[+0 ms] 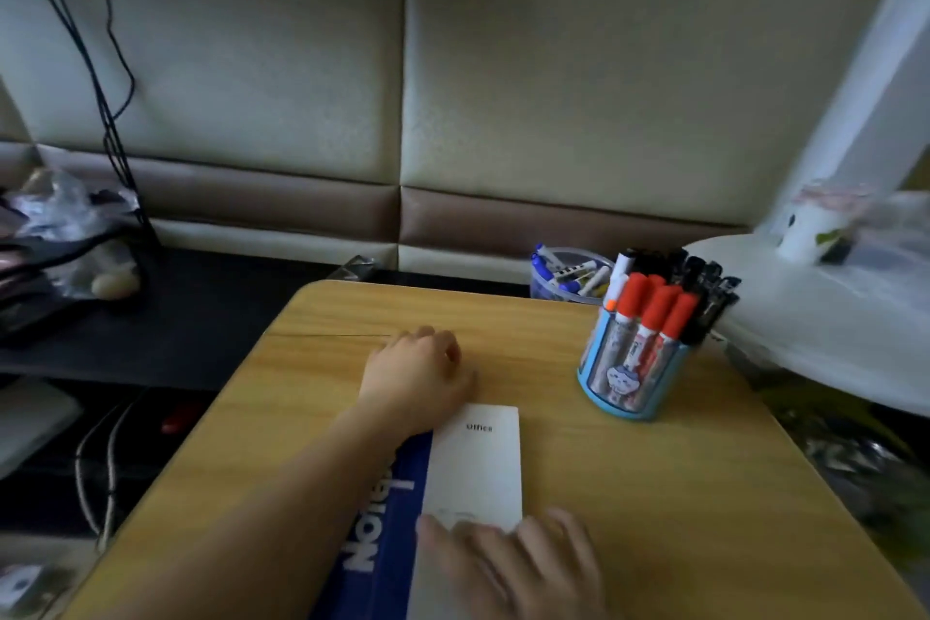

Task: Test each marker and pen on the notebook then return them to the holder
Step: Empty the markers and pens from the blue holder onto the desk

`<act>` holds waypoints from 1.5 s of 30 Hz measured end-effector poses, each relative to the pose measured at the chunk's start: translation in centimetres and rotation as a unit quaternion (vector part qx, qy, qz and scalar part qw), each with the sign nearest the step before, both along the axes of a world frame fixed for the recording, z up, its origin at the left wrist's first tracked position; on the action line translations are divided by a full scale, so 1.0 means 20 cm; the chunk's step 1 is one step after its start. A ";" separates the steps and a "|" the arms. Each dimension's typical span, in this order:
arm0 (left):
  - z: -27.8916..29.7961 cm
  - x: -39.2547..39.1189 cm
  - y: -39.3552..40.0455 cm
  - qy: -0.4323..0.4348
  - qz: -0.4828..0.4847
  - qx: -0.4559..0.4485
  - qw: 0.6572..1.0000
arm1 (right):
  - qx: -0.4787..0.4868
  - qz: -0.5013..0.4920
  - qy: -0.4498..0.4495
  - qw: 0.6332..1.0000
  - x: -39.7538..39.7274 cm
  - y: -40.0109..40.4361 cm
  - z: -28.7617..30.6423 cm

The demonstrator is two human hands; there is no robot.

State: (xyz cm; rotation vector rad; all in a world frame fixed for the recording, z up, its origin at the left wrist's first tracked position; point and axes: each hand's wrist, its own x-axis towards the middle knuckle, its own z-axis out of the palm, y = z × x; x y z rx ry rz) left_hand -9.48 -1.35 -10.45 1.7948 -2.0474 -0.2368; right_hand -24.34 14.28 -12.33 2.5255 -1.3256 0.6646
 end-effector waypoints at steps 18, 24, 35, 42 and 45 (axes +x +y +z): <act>0.00 -0.09 0.65 -0.048 -0.064 0.064 0.995 | 0.264 -0.164 -0.608 0.731 -0.26 -0.05 0.10; 0.12 -0.07 0.47 0.041 -0.110 0.150 0.982 | 0.178 -0.245 -0.503 0.810 -0.42 -0.27 0.15; 0.00 -0.09 0.35 0.304 -0.078 -0.059 0.948 | 0.127 -0.224 -0.512 0.820 -0.50 -0.67 0.07; 0.03 -0.08 0.36 0.417 -0.116 -0.079 0.898 | 0.195 -0.033 -0.485 0.852 -0.45 -0.56 0.10; 0.03 -0.04 0.34 0.506 -0.143 -0.058 0.849 | 0.233 0.025 -0.451 0.861 -0.44 -0.52 0.10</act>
